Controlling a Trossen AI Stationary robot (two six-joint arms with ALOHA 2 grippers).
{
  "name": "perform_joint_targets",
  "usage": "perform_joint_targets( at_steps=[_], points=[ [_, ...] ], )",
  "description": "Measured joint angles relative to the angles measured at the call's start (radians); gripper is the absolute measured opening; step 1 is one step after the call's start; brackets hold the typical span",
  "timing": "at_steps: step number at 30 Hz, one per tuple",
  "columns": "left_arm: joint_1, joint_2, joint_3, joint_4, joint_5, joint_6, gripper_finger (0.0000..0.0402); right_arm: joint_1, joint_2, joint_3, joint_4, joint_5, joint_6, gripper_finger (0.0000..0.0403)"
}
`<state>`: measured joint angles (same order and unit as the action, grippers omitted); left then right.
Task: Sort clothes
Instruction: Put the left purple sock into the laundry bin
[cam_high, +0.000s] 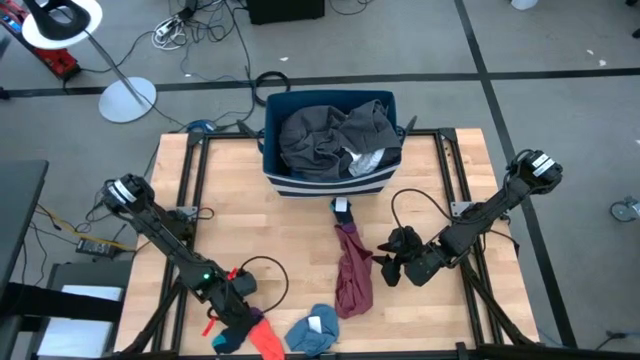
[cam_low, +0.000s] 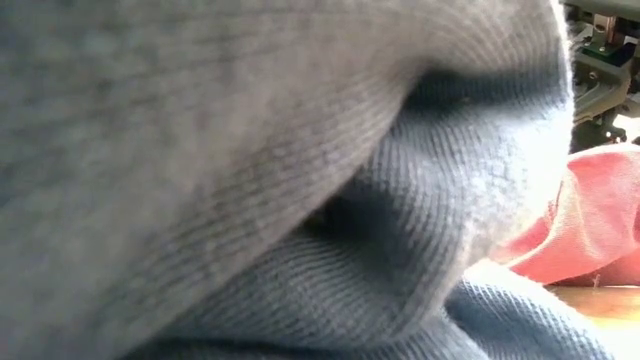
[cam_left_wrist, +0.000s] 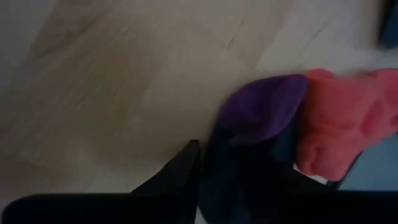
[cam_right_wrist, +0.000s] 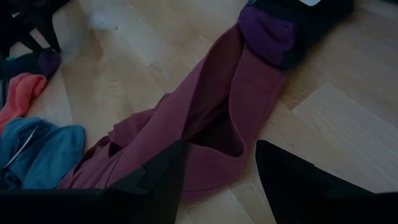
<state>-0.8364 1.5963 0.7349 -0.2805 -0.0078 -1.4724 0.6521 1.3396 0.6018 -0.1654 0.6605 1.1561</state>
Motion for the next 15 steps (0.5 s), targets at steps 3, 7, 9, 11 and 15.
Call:
perform_joint_targets(
  at_steps=[3,7,9,11,15],
  points=[
    [-0.001,0.020,0.003,0.004,0.011,-0.026,0.0080,0.000,0.000,0.000,0.001,0.000,-0.004,0.0199],
    [-0.001,0.012,0.001,-0.001,0.014,-0.026,0.0013,0.000,0.000,0.000,0.001,0.000,-0.005,0.0199],
    [-0.001,-0.004,0.001,-0.014,0.010,-0.026,0.0009,0.000,0.000,0.000,0.001,0.000,-0.005,0.0199],
    [0.003,-0.025,-0.001,-0.032,0.001,-0.023,0.0005,0.000,0.000,0.000,0.001,0.000,-0.005,0.0199],
    [0.022,-0.089,-0.008,-0.120,-0.035,-0.002,0.0003,0.000,0.000,0.000,0.002,0.000,-0.005,0.0199]
  ],
)
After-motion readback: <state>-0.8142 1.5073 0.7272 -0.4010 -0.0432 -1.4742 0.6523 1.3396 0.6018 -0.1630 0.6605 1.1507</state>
